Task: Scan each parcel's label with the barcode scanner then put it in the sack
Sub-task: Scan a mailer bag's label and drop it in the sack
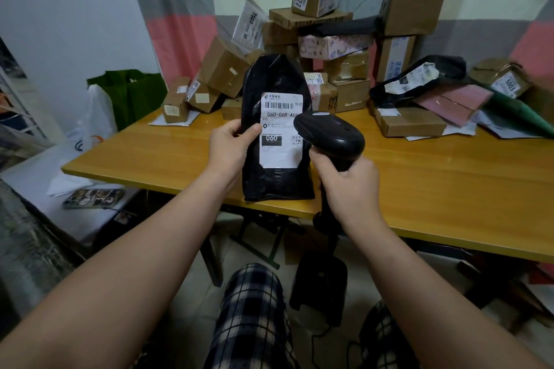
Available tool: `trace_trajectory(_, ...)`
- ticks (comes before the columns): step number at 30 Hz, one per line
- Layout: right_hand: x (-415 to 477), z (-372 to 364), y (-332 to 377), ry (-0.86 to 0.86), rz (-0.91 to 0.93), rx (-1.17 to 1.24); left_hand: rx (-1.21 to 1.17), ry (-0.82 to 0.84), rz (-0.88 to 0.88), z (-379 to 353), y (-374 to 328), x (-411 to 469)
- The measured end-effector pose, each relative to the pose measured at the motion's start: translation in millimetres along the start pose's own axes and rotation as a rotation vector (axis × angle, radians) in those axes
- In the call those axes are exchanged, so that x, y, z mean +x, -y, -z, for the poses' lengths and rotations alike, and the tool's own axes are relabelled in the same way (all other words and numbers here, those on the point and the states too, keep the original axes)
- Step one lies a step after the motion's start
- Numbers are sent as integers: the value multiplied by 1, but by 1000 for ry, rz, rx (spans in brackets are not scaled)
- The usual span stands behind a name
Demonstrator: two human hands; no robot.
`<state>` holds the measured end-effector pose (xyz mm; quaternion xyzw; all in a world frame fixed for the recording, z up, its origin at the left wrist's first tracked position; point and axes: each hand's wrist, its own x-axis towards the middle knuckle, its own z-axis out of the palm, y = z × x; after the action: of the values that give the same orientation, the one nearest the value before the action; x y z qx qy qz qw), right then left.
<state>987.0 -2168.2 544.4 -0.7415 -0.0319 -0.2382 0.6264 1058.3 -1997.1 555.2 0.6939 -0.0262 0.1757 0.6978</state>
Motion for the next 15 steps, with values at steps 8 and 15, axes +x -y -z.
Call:
trace_trajectory(8, -4, -11, -3, 88, 12, 95, -22, -48, -78, 15, -6, -17)
trace_trajectory(15, -34, -68, 3, 436, 32, 124, 35, -326, -138, 98, -3, -69)
